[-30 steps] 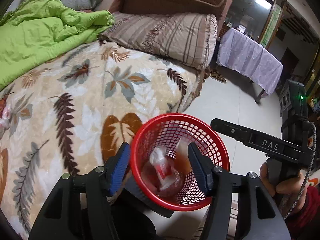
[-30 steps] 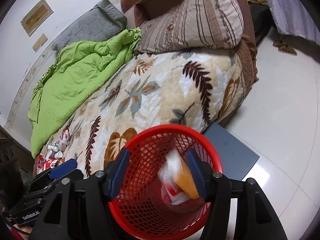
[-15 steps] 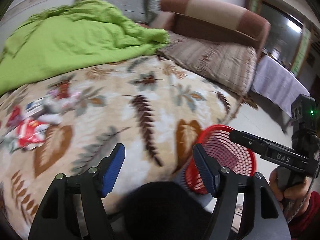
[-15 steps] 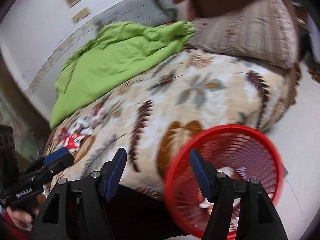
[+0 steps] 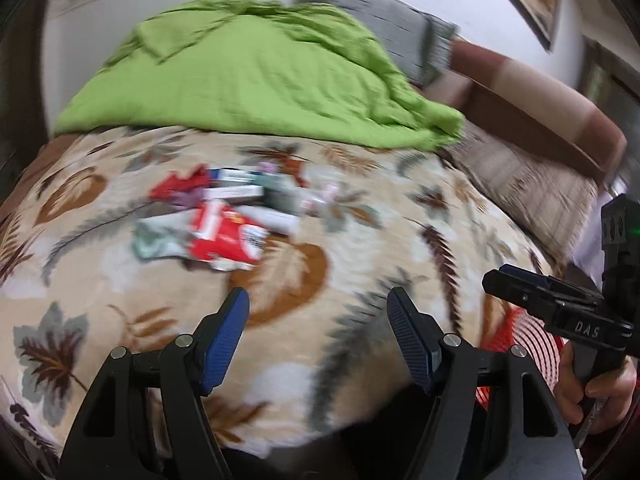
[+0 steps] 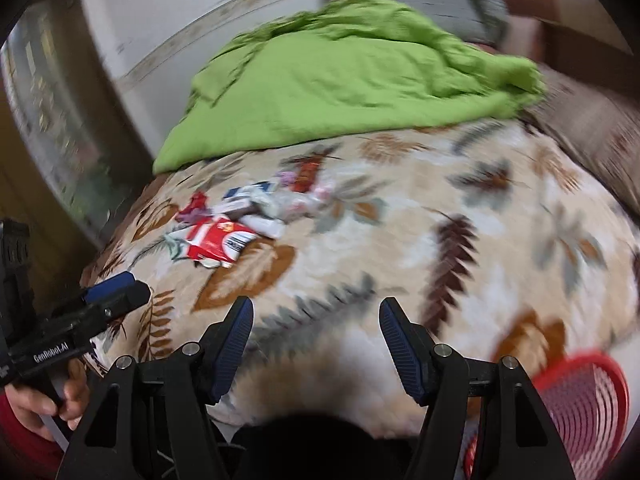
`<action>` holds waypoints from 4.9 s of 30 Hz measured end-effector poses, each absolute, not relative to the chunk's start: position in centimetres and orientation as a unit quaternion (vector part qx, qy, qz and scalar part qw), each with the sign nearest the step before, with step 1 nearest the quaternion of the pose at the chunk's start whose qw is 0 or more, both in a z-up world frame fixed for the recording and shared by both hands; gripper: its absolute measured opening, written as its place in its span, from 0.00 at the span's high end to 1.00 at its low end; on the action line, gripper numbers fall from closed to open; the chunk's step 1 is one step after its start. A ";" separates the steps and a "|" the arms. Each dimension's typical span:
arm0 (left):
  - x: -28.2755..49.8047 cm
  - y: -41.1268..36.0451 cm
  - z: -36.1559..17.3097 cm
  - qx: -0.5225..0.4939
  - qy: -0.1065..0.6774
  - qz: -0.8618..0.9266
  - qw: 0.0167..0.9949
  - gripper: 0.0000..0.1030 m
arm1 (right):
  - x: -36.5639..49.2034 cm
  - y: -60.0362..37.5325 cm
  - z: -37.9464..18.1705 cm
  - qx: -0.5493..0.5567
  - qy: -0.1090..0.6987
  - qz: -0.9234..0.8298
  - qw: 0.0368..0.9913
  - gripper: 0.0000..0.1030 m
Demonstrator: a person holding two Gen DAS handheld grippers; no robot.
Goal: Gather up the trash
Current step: 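Grasp the white sock with the left tool while the right tool grasps the teal packet, then carry the sock with the left tool while the right tool carries the teal packet toward the basket, then release the sock into the red basket with the left tool while the right tool releases the teal packet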
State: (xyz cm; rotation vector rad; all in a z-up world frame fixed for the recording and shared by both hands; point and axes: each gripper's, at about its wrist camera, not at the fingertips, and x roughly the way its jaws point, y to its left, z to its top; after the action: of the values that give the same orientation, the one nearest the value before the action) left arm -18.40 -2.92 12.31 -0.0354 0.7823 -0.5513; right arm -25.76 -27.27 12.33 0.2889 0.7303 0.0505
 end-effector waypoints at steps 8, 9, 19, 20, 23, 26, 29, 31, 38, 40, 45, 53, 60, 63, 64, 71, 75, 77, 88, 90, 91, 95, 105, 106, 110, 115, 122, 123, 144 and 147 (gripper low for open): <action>-12.4 3.2 10.3 -0.054 0.390 -0.198 0.897 0.31 | -14.3 -21.5 11.5 0.029 0.367 0.075 0.927 0.32; -11.7 3.7 9.9 -0.056 0.394 -0.194 0.897 0.30 | -13.1 -21.0 11.4 0.022 0.365 0.081 0.927 0.32; -3.5 7.4 5.8 -0.114 0.420 -0.178 0.883 0.29 | -2.0 -18.7 7.8 -0.048 0.398 0.077 0.913 0.60; -2.8 7.3 5.6 -0.120 0.419 -0.187 0.881 0.29 | -1.5 -18.7 7.3 -0.046 0.404 0.078 0.910 0.66; -1.5 6.6 4.9 -0.113 0.421 -0.202 0.877 0.29 | -1.2 -19.3 7.1 -0.026 0.407 0.080 0.909 0.84; -0.9 5.5 4.3 -0.098 0.420 -0.216 0.876 0.37 | -2.3 -19.9 7.7 0.000 0.397 0.084 0.914 0.87; -1.2 4.6 3.8 -0.093 0.423 -0.230 0.871 0.61 | -3.9 -20.7 8.1 0.037 0.391 0.089 0.915 0.87; -1.6 4.4 3.7 -0.097 0.426 -0.238 0.868 0.76 | -5.3 -21.1 8.2 0.054 0.390 0.089 0.915 0.87; -6.7 3.4 3.6 -0.088 0.446 -0.277 0.847 0.79 | -10.5 -22.8 8.0 0.122 0.385 0.101 0.909 0.87; -8.1 2.9 3.4 -0.072 0.450 -0.282 0.844 0.79 | -11.6 -23.1 7.9 0.131 0.386 0.101 0.908 0.87; -8.1 2.8 3.7 -0.063 0.446 -0.253 0.856 0.68 | -13.6 -23.7 7.1 0.144 0.392 0.097 0.903 0.87; -6.0 1.2 3.9 -0.007 0.424 -0.214 0.880 0.39 | -15.4 -24.1 6.9 0.160 0.389 0.090 0.903 0.87; -6.1 0.7 2.5 -0.025 0.428 -0.206 0.880 0.76 | -16.5 -23.9 7.7 0.165 0.381 0.089 0.905 0.87; -7.4 1.0 3.6 -0.031 0.418 -0.203 0.885 0.79 | -17.1 -23.9 8.2 0.168 0.375 0.088 0.907 0.87; -8.1 1.3 4.2 -0.032 0.412 -0.203 0.888 0.79 | -17.4 -24.0 8.3 0.170 0.374 0.089 0.908 0.87; -11.4 2.1 8.3 -0.058 0.375 -0.211 0.901 0.79 | -19.1 -24.0 9.9 0.180 0.352 0.090 0.914 0.87; -12.9 1.1 10.1 -0.057 0.361 -0.230 0.902 0.79 | -20.1 -24.1 10.9 0.183 0.338 0.086 0.919 0.87; -13.6 0.1 10.8 -0.056 0.359 -0.244 0.899 0.79 | -20.8 -24.6 11.3 0.186 0.332 0.083 0.921 0.87; -17.0 -5.1 11.7 -0.034 0.358 -0.302 0.883 0.79 | -25.4 -27.9 11.3 0.210 0.324 0.051 0.921 0.87; -17.5 -5.9 11.8 -0.027 0.357 -0.312 0.880 0.79 | -26.5 -28.8 11.0 0.221 0.324 0.043 0.919 0.87; -17.8 -6.5 11.8 -0.024 0.358 -0.318 0.878 0.79 | -26.8 -29.1 10.9 0.224 0.324 0.040 0.918 0.87; -18.9 -8.4 11.8 -0.014 0.363 -0.340 0.868 0.79 | -28.6 -30.8 11.0 0.236 0.320 0.025 0.917 0.87; -22.0 -13.7 12.2 0.021 0.367 -0.402 0.838 0.79 | -35.1 -36.2 11.7 0.271 0.296 -0.038 0.915 0.87; -22.5 -14.6 12.3 0.027 0.367 -0.411 0.834 0.79 | -36.1 -37.0 11.8 0.274 0.293 -0.049 0.914 0.87; -24.2 -17.5 12.7 0.045 0.365 -0.442 0.818 0.79 | -39.2 -39.4 11.9 0.291 0.285 -0.086 0.909 0.87; -26.4 -21.5 12.7 0.062 0.378 -0.483 0.788 0.79 | -43.7 -42.2 11.5 0.312 0.275 -0.133 0.900 0.87; -29.8 -27.1 12.2 0.094 0.386 -0.533 0.747 0.79 | -48.0 -45.3 10.1 0.337 0.272 -0.175 0.884 0.87; -30.3 -27.9 12.1 0.099 0.386 -0.539 0.742 0.79 | -48.4 -45.6 10.0 0.340 0.272 -0.179 0.882 0.87; -32.6 -33.4 10.0 0.120 0.410 -0.571 0.701 0.49 | -50.0 -48.4 8.2 0.342 0.292 -0.214 0.867 0.63; -32.0 -32.7 10.4 0.111 0.411 -0.564 0.708 0.48 | -49.5 -48.1 8.7 0.337 0.289 -0.209 0.871 0.63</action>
State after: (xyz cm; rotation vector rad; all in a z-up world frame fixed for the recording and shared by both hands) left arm -32.04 -32.71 10.36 0.2455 0.9124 -1.2532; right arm -49.52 -48.14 8.69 0.7043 0.6043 -0.4371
